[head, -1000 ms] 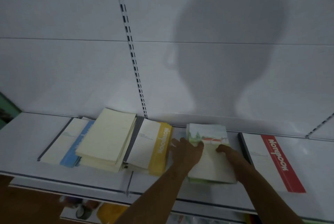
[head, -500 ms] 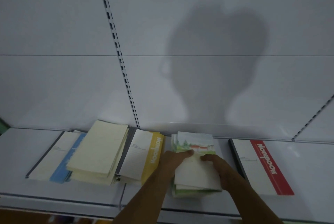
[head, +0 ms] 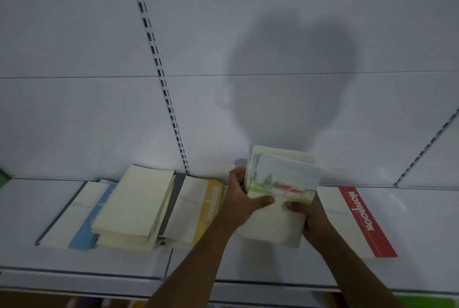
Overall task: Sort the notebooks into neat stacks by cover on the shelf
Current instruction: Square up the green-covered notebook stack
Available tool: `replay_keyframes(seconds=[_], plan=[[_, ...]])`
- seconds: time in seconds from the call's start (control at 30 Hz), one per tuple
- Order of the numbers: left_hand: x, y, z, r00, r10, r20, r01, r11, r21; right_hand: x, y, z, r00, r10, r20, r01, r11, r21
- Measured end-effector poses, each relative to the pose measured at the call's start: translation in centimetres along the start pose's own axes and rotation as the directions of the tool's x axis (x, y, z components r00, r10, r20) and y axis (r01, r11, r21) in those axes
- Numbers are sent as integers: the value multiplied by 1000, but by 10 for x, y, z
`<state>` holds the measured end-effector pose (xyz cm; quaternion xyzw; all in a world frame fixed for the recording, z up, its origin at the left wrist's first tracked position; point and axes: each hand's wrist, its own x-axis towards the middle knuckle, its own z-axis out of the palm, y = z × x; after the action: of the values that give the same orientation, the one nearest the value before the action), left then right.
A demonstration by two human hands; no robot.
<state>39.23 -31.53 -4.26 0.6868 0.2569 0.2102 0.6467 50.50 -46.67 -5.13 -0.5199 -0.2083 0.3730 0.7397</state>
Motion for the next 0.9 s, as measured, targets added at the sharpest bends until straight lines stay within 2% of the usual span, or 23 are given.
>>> replay_keyframes(seconds=[0.07, 0.13, 0.23, 0.37, 0.43, 0.53, 0.6, 0.77, 0.9], plan=[[0, 0, -3, 995, 61, 76, -58, 998, -33, -4, 0, -8, 995, -99, 12, 100, 988, -121], [-3, -10, -6, 987, 80, 137, -78, 997, -22, -11, -2, -15, 996, -93, 6, 92, 966, -243], [-16, -31, -6, 979, 26, 205, -31, 999, 20, -21, 6, -22, 993, -92, 67, 110, 926, -361], [-18, -38, 6, 964, 11, 265, -28, 998, 59, -33, 15, -35, 994, -80, 74, 103, 914, -391], [-17, -32, 11, 956, 15, 294, -23, 999, 22, -35, 14, -38, 994, -107, 27, 109, 925, -363], [-19, -31, 12, 960, 6, 281, 17, 997, -80, -33, 17, -37, 979, -201, -13, 181, 906, -383], [-20, -34, 14, 966, 14, 257, 15, 994, -109, -30, 20, -37, 977, -208, -46, 175, 908, -381], [-20, -34, 23, 986, 52, 155, -40, 996, -81, -23, 15, -35, 990, -144, -14, 133, 945, -299], [-20, -36, 28, 995, 78, 56, -75, 995, -59, -23, 19, -33, 982, -184, -27, 170, 947, -273]])
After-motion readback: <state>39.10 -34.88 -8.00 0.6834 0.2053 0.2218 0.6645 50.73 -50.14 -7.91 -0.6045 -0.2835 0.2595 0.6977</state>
